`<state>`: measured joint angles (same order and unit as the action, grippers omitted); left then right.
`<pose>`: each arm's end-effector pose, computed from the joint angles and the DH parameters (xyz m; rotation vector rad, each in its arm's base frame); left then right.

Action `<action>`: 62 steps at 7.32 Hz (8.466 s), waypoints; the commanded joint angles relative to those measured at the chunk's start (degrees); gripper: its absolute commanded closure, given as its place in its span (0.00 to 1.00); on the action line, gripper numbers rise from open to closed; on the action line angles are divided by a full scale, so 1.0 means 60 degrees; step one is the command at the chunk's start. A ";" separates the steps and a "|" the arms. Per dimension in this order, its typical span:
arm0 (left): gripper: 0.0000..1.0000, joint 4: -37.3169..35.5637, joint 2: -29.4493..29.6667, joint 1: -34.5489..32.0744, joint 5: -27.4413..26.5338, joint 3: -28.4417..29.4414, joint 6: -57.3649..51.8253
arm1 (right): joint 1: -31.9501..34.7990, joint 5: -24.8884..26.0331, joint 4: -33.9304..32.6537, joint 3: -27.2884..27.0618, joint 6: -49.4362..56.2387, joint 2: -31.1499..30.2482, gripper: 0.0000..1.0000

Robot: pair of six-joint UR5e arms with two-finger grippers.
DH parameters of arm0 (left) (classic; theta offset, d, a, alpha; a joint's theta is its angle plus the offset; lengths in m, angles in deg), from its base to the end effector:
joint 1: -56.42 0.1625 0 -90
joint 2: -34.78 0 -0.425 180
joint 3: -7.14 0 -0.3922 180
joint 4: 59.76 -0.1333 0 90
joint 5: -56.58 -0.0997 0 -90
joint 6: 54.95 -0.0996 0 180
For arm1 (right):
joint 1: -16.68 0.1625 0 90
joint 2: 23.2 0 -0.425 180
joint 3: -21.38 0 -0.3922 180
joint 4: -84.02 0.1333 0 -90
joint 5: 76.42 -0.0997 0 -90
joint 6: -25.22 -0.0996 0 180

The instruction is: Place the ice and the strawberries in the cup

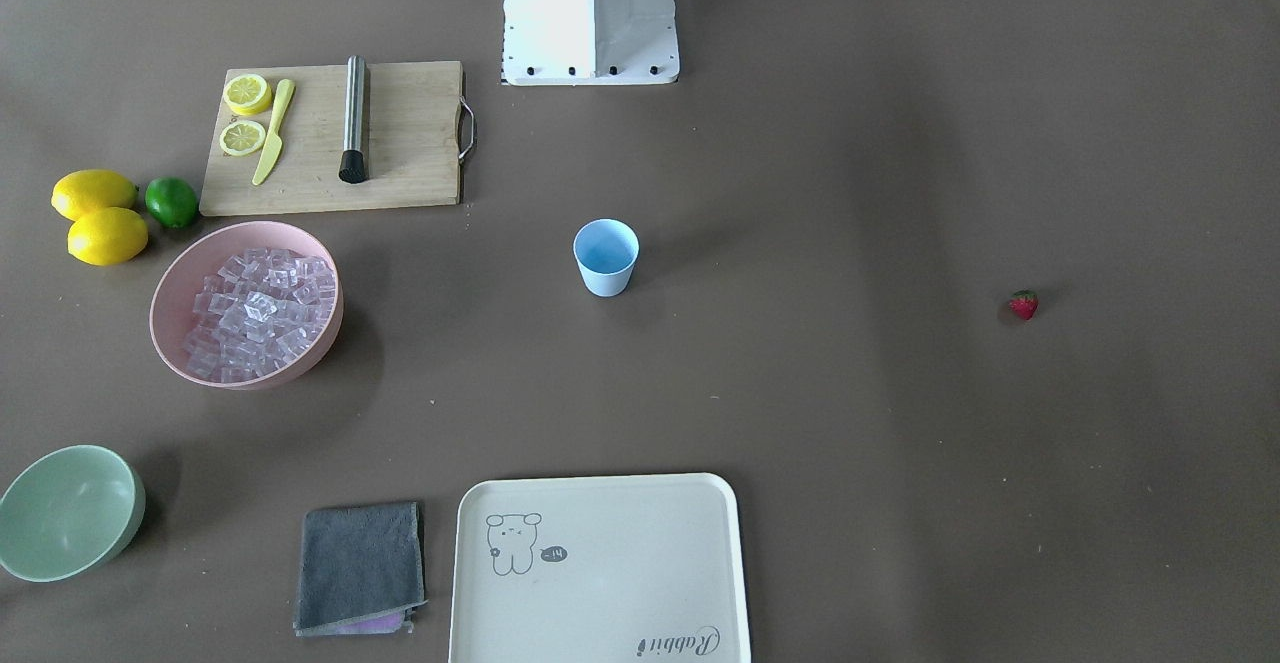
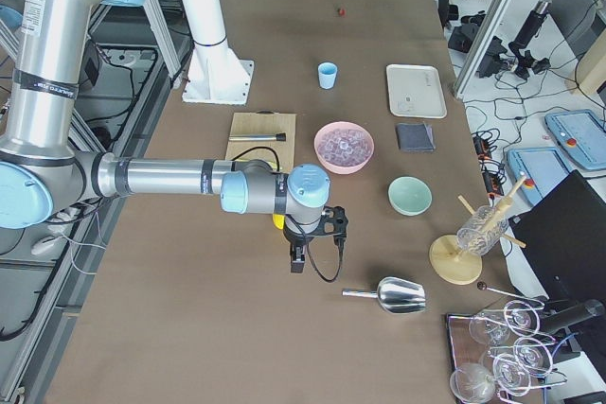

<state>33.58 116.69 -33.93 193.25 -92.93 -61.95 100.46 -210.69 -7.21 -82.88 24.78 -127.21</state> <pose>-0.0635 -0.4374 0.6285 0.1398 0.8074 0.1473 0.0214 -0.3924 0.6462 -0.0611 -0.7707 -0.0892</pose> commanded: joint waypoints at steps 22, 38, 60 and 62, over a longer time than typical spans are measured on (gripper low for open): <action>0.02 0.4657 0.1055 0.1187 0.0806 0.1825 0.2120 | -0.6403 0.3613 0.2914 -0.0115 -0.9859 0.3990 0.02; 0.02 0.4672 0.1055 0.1231 0.0806 0.1840 0.2119 | -0.5966 0.3454 0.2275 -0.0243 -0.9361 0.4502 1.00; 0.02 0.4657 0.1040 0.1436 0.0821 0.1899 0.2134 | -0.6923 0.4659 -0.0870 -0.0071 -0.9902 0.7644 0.00; 0.02 0.4657 0.1040 0.1436 0.0821 0.1884 0.2134 | -0.6071 0.3662 0.1204 -0.0028 -0.8123 0.5800 0.00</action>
<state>61.51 122.93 -25.33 198.17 -81.57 -49.18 60.79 -185.12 -7.09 -83.07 -30.69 -85.84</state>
